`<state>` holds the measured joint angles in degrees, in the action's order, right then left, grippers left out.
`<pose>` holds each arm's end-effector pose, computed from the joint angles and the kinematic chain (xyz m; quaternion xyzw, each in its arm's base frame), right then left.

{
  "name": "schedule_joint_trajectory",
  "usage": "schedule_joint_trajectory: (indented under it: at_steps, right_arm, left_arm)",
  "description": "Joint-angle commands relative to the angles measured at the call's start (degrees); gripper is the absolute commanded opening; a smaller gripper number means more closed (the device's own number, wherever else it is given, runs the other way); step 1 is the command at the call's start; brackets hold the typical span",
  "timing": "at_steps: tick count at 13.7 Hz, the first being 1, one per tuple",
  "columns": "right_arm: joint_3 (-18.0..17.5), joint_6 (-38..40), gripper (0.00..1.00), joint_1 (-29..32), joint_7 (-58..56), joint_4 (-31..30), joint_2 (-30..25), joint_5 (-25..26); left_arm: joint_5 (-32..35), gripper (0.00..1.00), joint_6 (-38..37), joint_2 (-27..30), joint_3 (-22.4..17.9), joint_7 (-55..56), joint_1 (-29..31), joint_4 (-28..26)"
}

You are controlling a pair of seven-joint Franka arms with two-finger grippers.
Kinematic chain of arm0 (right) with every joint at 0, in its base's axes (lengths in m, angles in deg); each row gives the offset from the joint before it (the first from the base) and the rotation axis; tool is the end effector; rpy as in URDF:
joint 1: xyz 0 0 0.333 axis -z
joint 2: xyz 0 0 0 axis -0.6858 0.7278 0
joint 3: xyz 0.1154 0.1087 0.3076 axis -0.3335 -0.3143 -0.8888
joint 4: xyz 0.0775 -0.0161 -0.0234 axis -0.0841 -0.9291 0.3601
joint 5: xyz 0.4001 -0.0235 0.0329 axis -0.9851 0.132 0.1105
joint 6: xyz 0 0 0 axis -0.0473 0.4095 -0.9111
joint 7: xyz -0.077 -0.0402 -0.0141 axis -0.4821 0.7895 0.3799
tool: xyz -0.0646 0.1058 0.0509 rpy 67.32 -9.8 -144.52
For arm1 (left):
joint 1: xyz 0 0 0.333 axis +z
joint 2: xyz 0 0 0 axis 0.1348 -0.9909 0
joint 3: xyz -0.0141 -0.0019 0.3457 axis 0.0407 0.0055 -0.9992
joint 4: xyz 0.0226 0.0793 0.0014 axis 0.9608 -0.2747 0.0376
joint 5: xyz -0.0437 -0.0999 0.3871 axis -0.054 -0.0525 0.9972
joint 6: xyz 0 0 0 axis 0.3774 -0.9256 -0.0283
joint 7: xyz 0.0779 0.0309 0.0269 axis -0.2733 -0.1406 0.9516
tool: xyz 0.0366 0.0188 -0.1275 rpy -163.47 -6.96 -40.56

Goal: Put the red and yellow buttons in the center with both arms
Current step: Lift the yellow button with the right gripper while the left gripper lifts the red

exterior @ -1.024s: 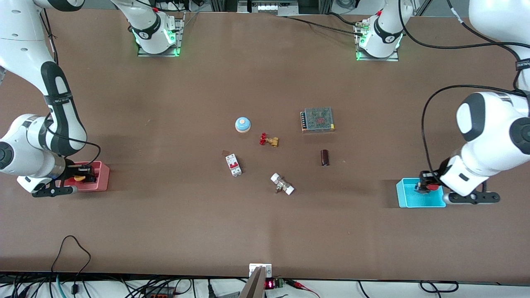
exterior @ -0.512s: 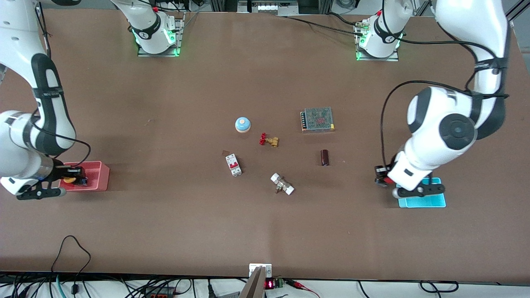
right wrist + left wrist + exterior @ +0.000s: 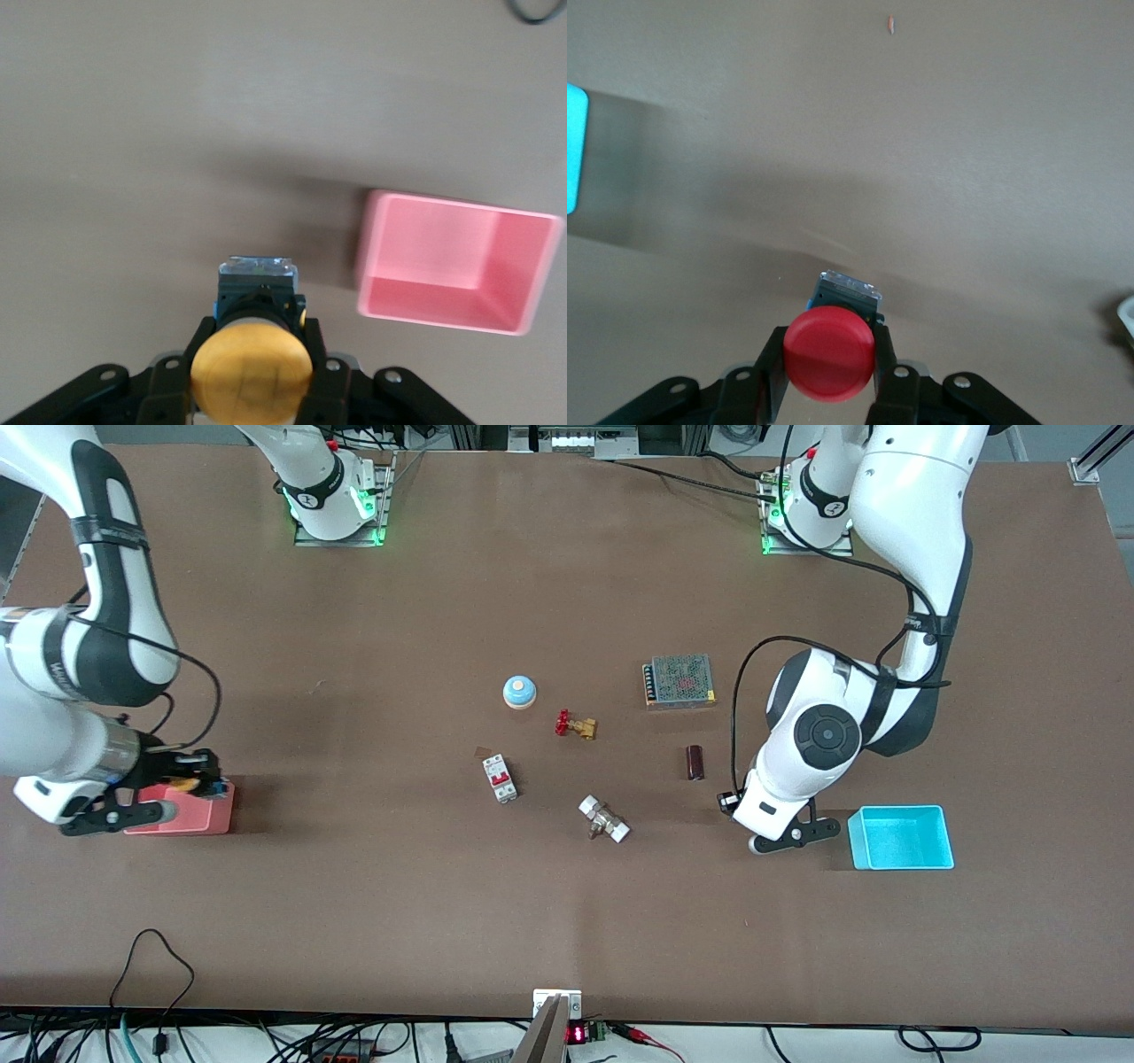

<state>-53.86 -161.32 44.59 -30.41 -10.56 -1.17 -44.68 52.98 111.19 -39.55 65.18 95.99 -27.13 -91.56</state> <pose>0.6899 0.0053 0.3681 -0.9943 -0.0927 0.0523 0.0079 0.6909 -0.2289 0.2591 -0.9908 -0.1345 0.0015 0.0153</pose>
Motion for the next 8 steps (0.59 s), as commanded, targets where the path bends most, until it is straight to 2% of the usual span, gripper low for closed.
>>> schedule_joint_trajectory:
  at_steps: [1, 3, 5, 8]
  right_arm:
    - [-0.5, -0.3, 0.39, -5.5, 5.2, -1.3, 0.4, -0.7]
    - [-0.6, -0.5, 0.39, -9.5, 10.7, -1.5, 1.9, -0.7]
    - [-0.6, -2.7, 0.39, -11.7, 11.4, -3.8, 2.4, -0.8]
    - [-0.6, -8.9, 0.39, -12.6, 13.9, -9.2, 2.4, -2.0]
  left_arm:
    - [-1.0, 0.21, 1.0, -1.5, -0.6, 1.2, -0.3, 0.5]
    - [-1.0, 0.21, 2.7, -2.0, -0.6, 1.3, -0.3, 0.2]
    - [-1.0, 0.25, 3.1, -3.0, -0.5, 1.3, -0.3, 0.1]
    - [-1.1, 0.42, 3.8, -3.8, -0.6, 1.3, -0.3, 0.0]
